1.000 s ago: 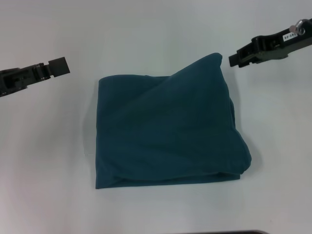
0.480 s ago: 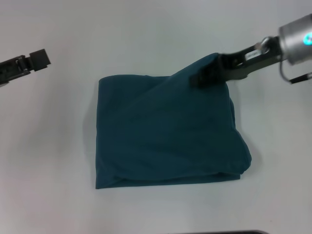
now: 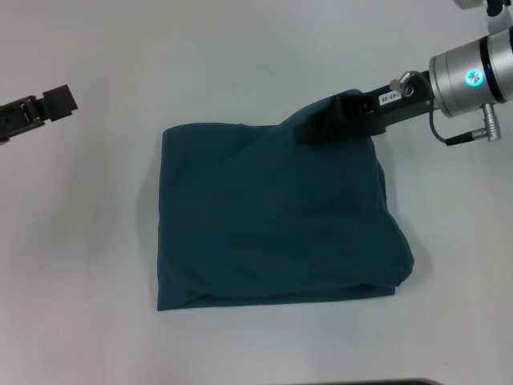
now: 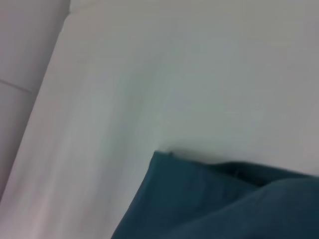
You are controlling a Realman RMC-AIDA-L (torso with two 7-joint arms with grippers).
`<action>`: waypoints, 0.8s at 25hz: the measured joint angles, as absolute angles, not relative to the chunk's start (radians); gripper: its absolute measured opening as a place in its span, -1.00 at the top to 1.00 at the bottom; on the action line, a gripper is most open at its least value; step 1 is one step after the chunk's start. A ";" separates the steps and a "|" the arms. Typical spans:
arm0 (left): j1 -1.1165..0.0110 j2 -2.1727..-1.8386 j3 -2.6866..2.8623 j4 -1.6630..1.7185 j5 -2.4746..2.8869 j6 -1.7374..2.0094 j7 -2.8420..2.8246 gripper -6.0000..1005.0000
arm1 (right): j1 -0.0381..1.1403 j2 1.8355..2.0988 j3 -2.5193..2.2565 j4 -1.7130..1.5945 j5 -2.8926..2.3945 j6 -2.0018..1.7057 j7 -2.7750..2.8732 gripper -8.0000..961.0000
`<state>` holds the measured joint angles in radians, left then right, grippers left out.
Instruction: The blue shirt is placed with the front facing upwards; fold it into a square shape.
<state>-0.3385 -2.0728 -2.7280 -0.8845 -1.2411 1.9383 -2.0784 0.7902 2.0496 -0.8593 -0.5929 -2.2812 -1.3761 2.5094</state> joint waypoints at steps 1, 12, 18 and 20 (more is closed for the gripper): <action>-0.339 -2.073 -2.727 -0.883 -1.241 1.938 -2.078 -0.73 | 0.790 2.050 -0.859 -0.593 -2.281 -1.376 2.509 0.35; -0.344 -2.074 -2.726 -0.879 -1.241 1.939 -2.077 -0.72 | 0.799 2.043 -0.874 -0.538 -2.336 -1.293 2.517 0.34; -0.345 -2.076 -2.726 -0.878 -1.241 1.939 -2.077 -0.72 | 0.801 2.031 -0.832 -0.607 -2.328 -1.399 2.518 0.34; -0.345 -2.076 -2.726 -0.877 -1.241 1.939 -2.077 -0.72 | 0.801 2.024 -0.809 -0.630 -2.327 -1.459 2.518 0.34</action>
<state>-0.3452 -2.0757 -2.7258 -0.8772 -1.2409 1.9389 -2.0770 0.8008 2.0237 -0.8095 -0.6300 -2.3269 -1.4588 2.5182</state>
